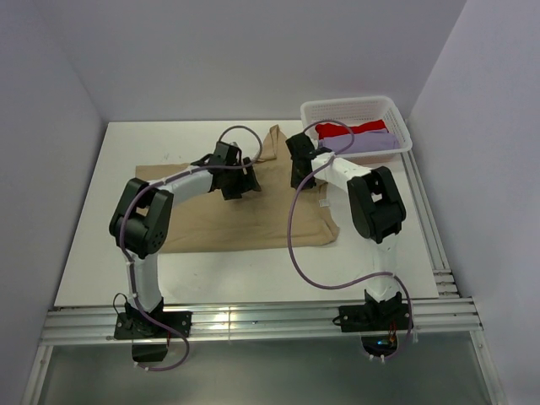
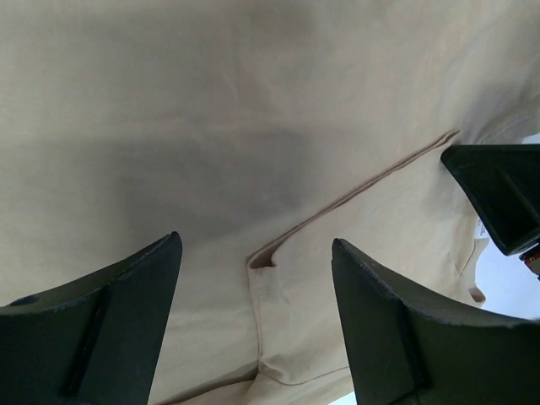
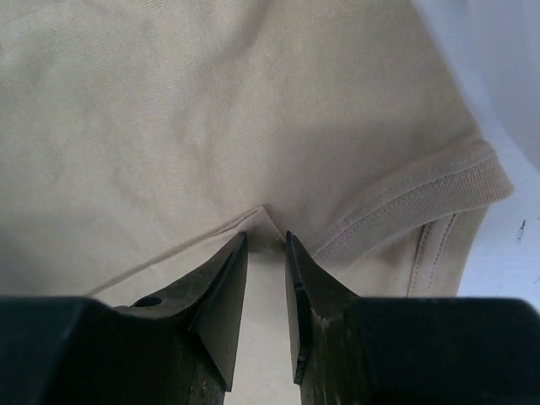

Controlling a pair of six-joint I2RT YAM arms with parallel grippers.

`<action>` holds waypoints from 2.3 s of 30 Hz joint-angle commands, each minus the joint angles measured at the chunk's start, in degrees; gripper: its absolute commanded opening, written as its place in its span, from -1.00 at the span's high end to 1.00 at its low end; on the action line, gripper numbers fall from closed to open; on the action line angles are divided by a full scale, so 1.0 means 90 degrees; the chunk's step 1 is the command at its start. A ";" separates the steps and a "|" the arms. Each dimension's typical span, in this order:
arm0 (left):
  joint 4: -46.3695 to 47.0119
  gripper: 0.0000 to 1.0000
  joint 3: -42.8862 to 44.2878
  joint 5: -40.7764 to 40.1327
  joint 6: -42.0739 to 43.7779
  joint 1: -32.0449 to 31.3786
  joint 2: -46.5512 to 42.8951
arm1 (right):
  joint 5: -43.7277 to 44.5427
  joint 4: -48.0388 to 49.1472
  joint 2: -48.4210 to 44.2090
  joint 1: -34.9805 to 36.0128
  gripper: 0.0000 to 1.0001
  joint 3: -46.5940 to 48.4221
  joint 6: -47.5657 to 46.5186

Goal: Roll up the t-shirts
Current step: Fold the tshirt

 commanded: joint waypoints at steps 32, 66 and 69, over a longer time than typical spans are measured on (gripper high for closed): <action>-0.0538 0.27 0.0472 -0.0651 0.0025 -0.0566 0.0251 | -0.0020 0.0258 -0.0178 -0.0038 1.00 0.0040 0.0014; -0.0967 0.99 0.1066 -0.0778 0.0132 -0.0576 -0.0062 | 0.0020 0.0414 -0.0666 -0.0146 1.00 0.0030 0.0190; -0.1074 0.99 0.1213 -0.0817 0.0171 -0.0576 -0.0052 | -0.0019 0.0424 -0.0637 -0.0185 1.00 0.0049 0.0200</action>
